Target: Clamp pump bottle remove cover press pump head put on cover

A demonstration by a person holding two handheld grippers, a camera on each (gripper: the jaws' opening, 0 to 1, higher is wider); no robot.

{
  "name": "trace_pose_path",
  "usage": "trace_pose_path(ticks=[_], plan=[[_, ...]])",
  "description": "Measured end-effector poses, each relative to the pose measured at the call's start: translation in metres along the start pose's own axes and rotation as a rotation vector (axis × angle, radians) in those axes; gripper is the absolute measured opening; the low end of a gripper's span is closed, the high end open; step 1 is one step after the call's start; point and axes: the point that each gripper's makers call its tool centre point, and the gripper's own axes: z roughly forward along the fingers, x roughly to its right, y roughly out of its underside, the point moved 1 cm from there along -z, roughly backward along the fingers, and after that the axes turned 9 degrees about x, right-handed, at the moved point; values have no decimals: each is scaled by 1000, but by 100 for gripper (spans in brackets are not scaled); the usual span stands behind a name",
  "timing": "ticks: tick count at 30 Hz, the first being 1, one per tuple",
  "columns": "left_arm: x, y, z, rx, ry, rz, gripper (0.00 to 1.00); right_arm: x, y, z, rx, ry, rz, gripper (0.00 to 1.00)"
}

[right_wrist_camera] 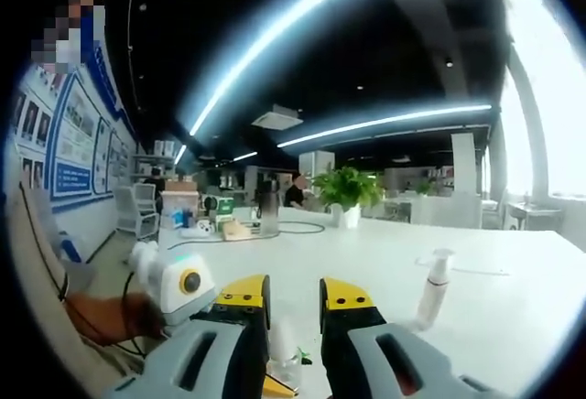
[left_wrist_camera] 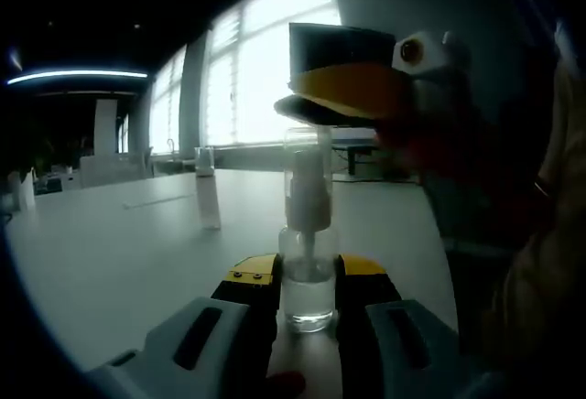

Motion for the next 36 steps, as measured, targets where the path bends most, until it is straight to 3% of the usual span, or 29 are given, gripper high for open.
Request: trace_pose_path(ticks=[14,22,36], plan=[[-1,1,0,0,-1,-2,15,24,-3,-14,7,73,-1,10],[0,0,0,-1,-2,-4,15,34,1,-23,-1,105,-6,0],[-2,1,0,-2,-8,-3,15,42,9,-29,-45,162,-22,0]])
